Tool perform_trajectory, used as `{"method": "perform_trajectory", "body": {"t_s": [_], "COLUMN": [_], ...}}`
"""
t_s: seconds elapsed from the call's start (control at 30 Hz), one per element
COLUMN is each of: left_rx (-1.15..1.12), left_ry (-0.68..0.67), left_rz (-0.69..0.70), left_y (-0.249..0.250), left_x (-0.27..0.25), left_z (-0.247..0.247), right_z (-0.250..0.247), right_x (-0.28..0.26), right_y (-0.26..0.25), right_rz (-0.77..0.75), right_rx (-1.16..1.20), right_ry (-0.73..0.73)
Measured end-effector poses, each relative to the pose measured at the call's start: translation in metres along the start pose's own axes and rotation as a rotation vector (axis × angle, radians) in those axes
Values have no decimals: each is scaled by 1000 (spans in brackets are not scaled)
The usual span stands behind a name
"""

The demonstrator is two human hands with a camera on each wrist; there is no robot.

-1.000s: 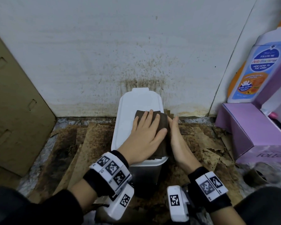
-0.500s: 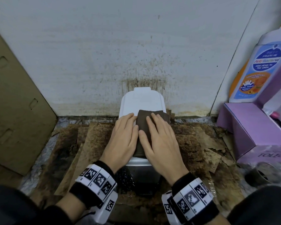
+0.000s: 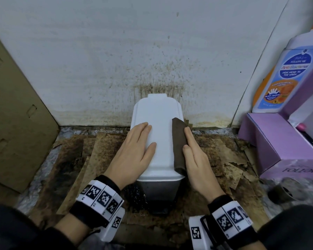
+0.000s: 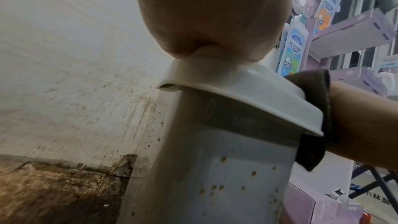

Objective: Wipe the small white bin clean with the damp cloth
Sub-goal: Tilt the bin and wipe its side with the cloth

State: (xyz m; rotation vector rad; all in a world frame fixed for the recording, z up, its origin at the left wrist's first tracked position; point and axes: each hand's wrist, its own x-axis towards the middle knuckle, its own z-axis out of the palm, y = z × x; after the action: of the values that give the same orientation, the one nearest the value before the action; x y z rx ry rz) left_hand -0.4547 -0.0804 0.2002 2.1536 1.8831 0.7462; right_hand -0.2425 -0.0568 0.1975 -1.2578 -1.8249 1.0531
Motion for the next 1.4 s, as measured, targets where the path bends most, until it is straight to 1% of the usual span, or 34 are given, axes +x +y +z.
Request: {"method": "perform_trajectory", "body": {"t_s": [0.2,0.33,0.43,0.57,0.7,0.77,0.83,0.9,1.0,1.1,1.17,1.23,1.3,1.4], "left_rx": [-11,-4,5,136,199,172,91,8,-78,-76,-112,-184,-216,-160], "left_ry": [12,25,12,-19,-12,-10,8,40,23,11,-32,-76,-74,-34], "left_rz": [4,2,6,30,17,42,53,36,-20,-76,-130,-189,-222,-229], "left_y": [-2,-2,-4,-1,4,4,4,5,7,0,-5,-9,-13,-22], "left_x": [0,0,0,1,1,1,3,6,6,3,2,2,2,1], "left_z": [2,2,1,-10,-20,-21,-21,-21,-21,-24,-30,-36,-40,-39], "right_z": [3,13,15,17,30,35,41,48,63,81,91,98,107,125], "right_x": [3,4,6,8,9,11,12,14,16,15,13,9,7,7], "right_y": [-3,-3,-1,2,1,-1,-5,-10,-11,-8,-6,-6,-8,-11], "right_rz": [73,75,52,6,0,7,16,35,93,127,148,129,91,53], "right_rx": [153,168,170,139,233,297,379,470,666,759,787,787,734,643], "right_ry": [45,39,65,101,179,200,205,193,157,147,150,155,162,95]}}
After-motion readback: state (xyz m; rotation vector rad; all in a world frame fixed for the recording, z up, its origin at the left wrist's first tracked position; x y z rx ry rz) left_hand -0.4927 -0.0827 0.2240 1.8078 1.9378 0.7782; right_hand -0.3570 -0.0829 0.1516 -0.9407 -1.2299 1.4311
